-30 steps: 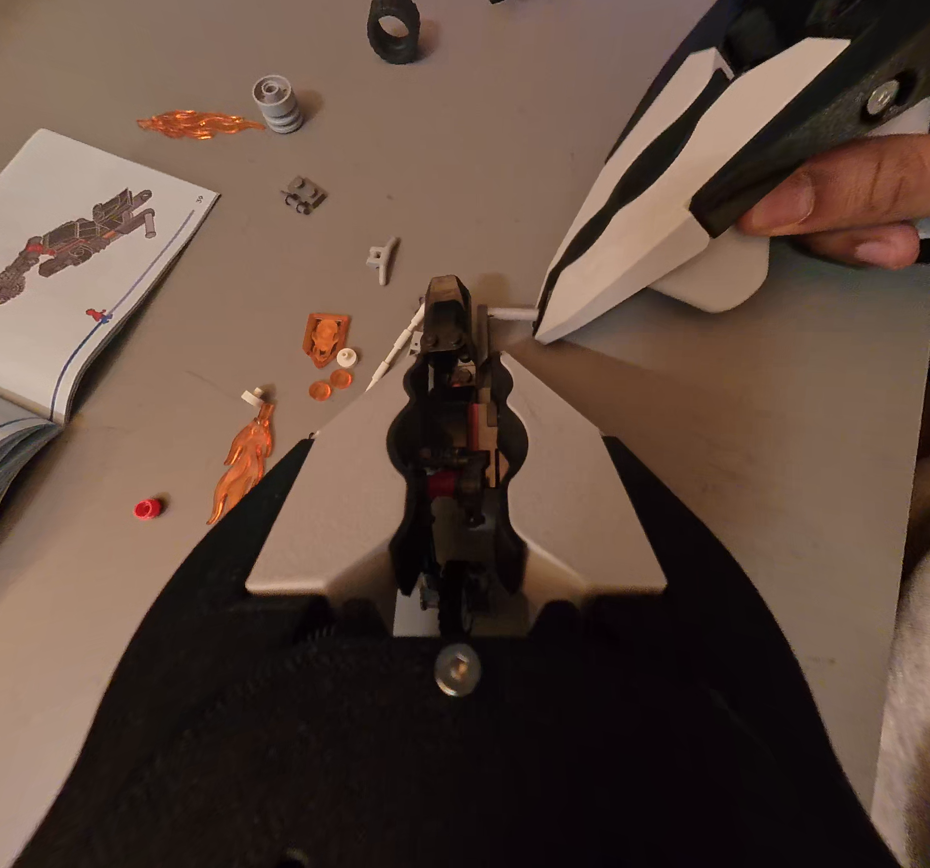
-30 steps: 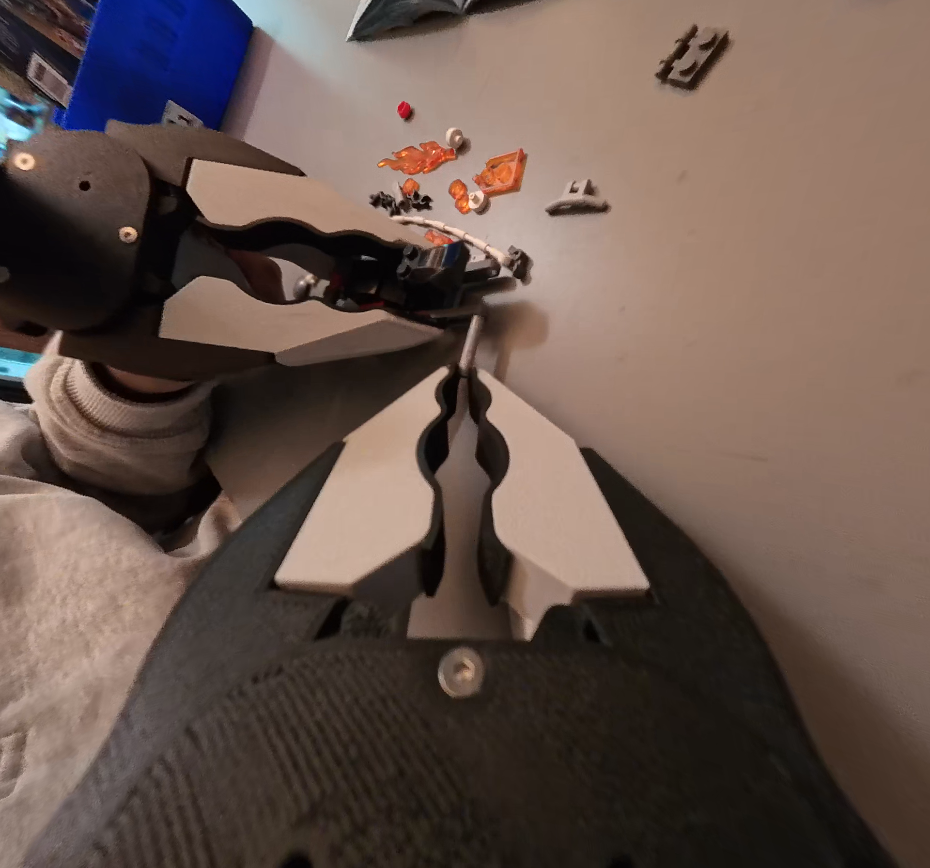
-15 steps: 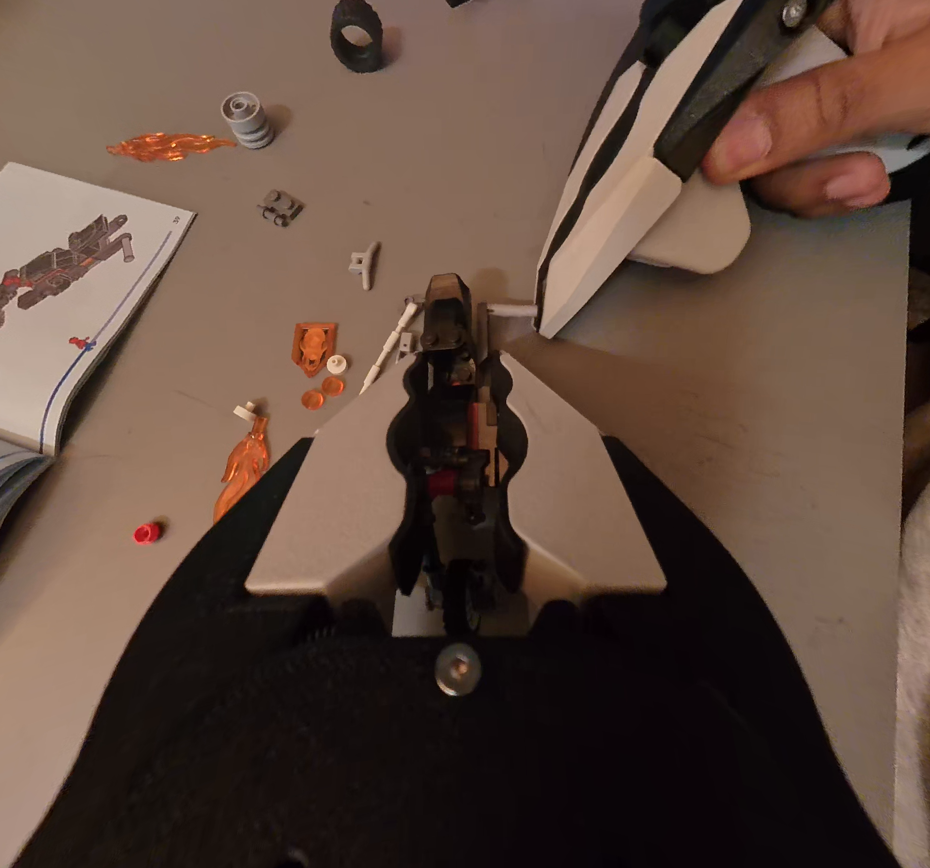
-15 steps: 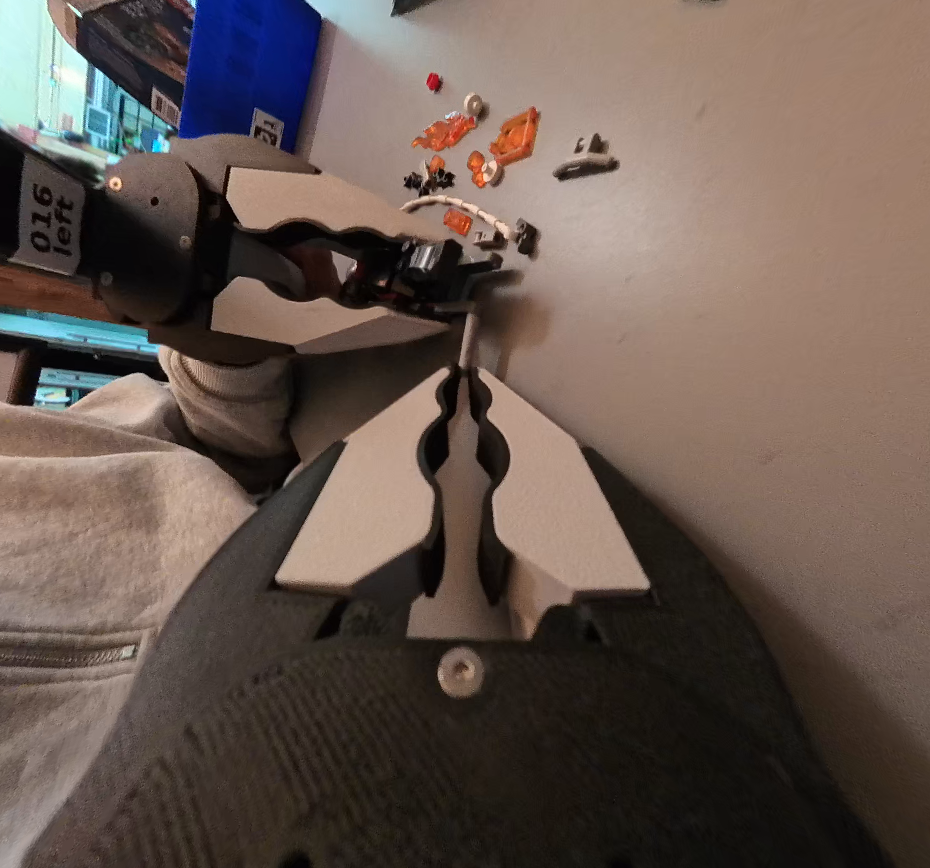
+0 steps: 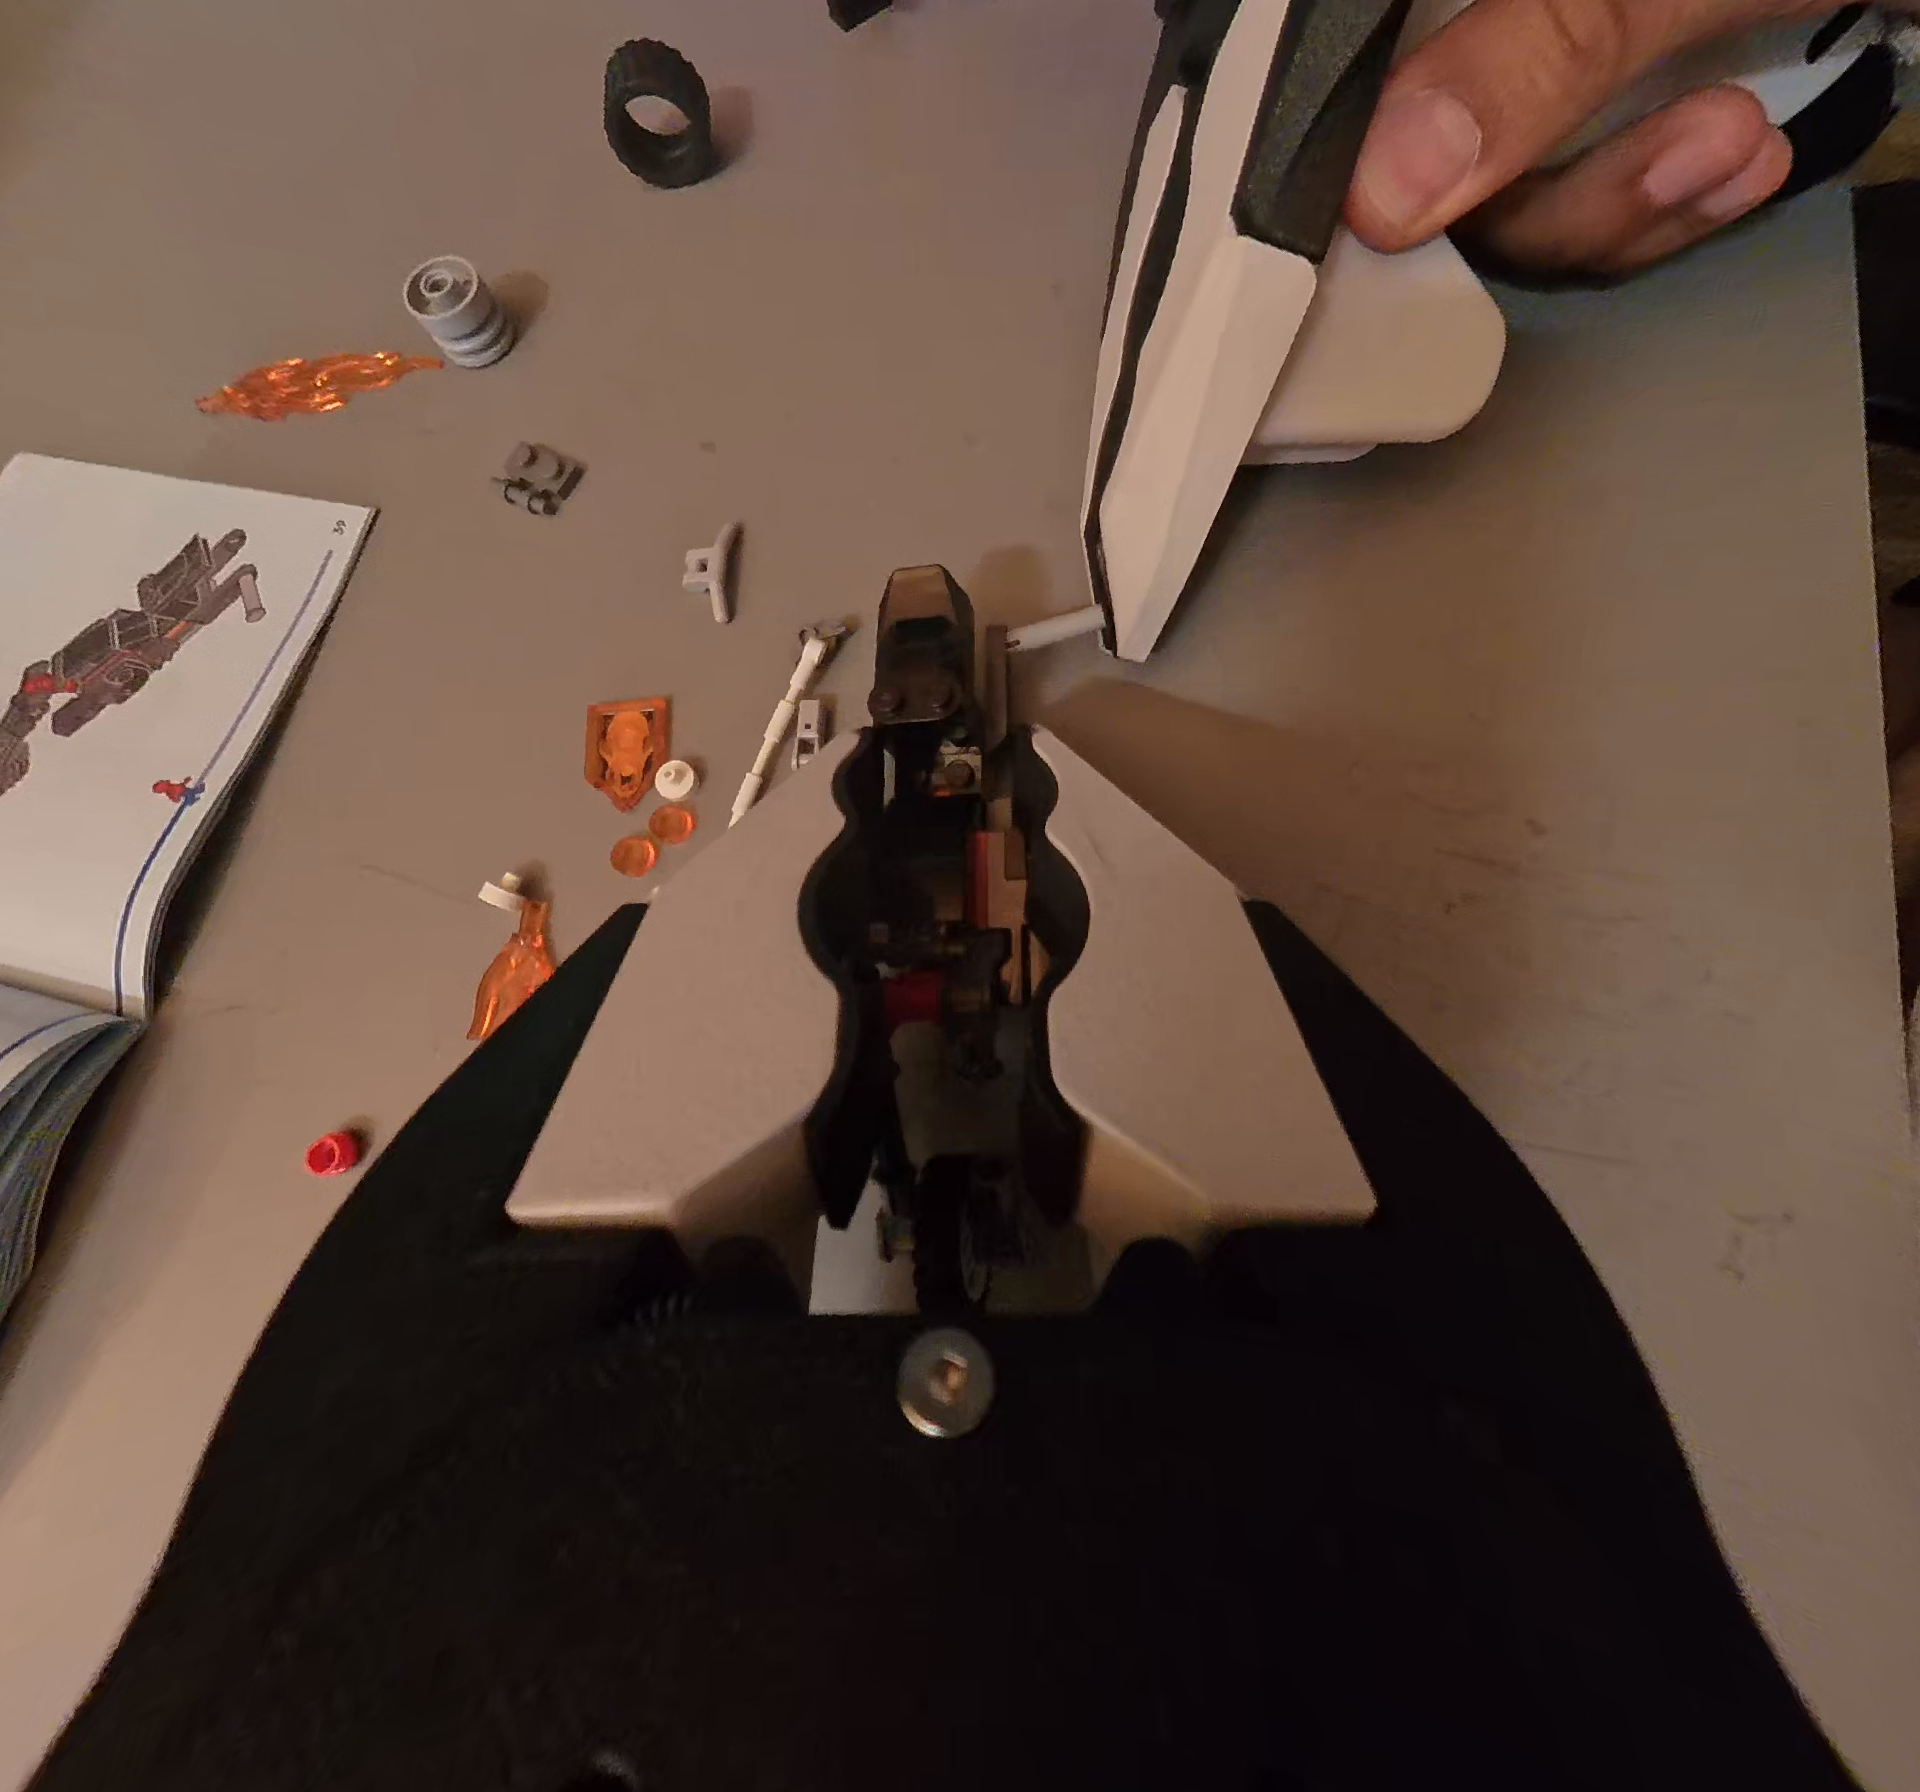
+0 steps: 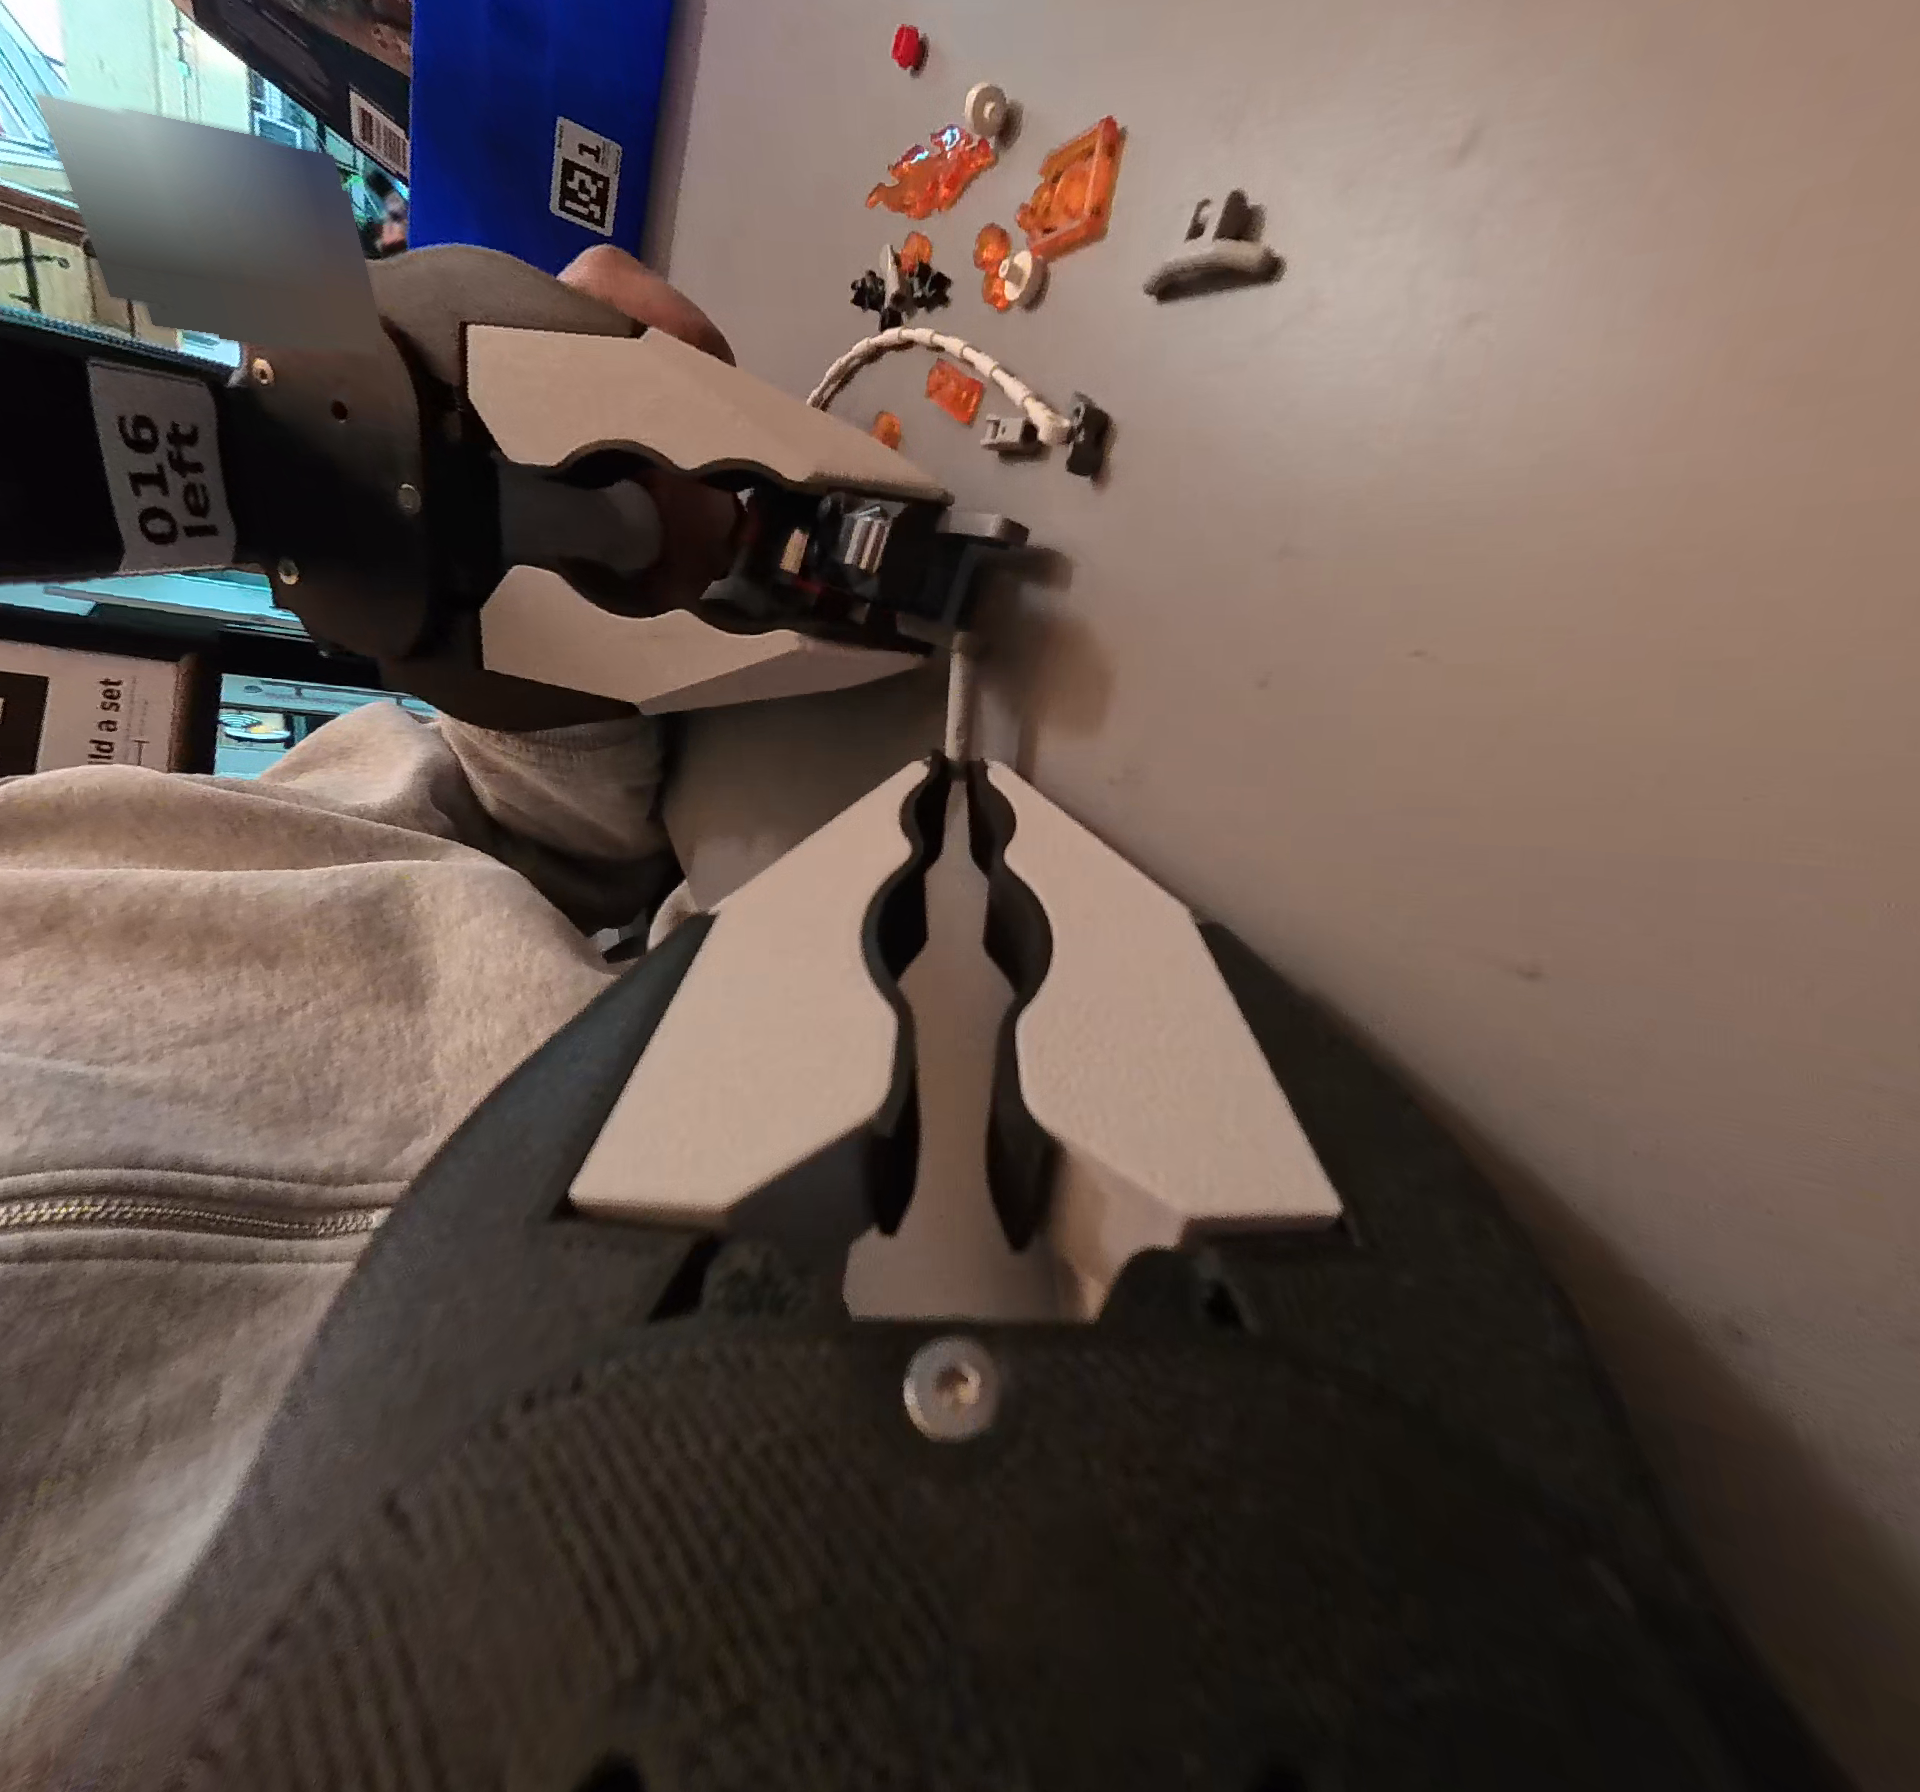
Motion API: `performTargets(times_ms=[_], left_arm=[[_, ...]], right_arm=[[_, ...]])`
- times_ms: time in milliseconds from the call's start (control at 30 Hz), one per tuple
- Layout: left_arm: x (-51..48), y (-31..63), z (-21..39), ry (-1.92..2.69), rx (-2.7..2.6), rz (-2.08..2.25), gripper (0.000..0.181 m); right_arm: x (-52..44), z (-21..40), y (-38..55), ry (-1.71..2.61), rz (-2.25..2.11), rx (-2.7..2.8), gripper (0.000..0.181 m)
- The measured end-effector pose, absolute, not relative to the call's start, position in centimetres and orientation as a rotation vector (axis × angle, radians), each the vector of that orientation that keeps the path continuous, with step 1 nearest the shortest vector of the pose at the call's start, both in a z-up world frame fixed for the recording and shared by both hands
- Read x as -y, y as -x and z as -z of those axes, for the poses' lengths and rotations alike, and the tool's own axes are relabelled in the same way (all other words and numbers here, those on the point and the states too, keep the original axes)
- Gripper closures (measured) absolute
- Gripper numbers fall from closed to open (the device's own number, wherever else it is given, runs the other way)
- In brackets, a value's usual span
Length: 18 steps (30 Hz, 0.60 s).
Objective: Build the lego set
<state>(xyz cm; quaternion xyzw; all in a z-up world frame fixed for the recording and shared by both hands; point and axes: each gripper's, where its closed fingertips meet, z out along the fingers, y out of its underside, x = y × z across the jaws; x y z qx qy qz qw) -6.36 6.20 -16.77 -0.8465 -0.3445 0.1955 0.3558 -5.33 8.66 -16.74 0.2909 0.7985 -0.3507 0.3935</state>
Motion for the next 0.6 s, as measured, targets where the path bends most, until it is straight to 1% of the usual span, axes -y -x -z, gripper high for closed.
performTargets(times_ms=[333, 600], left_arm=[[-6.1, 6.4, 16.8, 2.179, 0.912, -0.503, 0.155], [-6.1, 6.6, 16.8, 2.183, 0.926, -0.545, 0.155]], right_arm=[[-7.8, 16.7, 4.6, -0.764, 0.924, -1.991, 0.180], [-8.7, 16.1, 4.2, -0.709, 1.040, -2.229, 0.178]])
